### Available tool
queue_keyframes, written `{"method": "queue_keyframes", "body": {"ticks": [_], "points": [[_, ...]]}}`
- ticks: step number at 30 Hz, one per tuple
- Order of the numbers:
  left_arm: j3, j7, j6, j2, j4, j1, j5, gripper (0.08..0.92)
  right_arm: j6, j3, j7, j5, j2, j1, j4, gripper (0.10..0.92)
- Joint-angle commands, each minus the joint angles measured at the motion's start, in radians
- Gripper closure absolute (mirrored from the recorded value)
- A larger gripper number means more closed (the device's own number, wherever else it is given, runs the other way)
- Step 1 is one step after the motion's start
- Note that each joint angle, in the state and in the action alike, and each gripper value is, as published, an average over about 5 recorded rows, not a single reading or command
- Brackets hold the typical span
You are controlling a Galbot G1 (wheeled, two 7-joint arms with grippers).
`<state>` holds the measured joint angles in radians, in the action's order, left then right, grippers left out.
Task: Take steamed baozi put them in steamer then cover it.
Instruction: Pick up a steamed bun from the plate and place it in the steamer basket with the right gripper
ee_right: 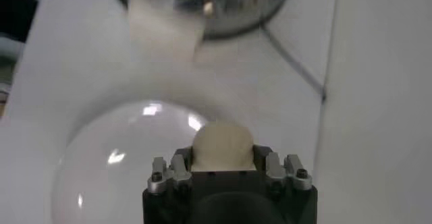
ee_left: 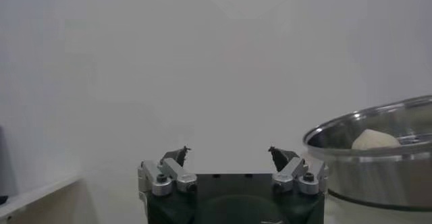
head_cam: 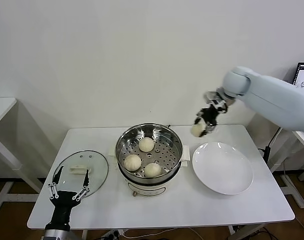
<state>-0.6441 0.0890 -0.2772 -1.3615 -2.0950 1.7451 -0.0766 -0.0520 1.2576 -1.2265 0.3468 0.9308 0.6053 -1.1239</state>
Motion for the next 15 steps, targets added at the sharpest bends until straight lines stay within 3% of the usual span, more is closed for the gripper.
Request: {"method": "queue_keyframes", "body": {"ticks": [1,15], "points": [[0.006,0.000,0.001,-0.003,0.003,-0.002,0.001,0.177,-0.066,0.148,0.024,0.155,0.153,0.172,-0.192,0.406],[-0.001,0.003,-0.004,-0.002,0.009,-0.004,0.001,0.177,-0.083,0.190,0.071,0.089,0.268,0.053,-0.120,0.399]]}}
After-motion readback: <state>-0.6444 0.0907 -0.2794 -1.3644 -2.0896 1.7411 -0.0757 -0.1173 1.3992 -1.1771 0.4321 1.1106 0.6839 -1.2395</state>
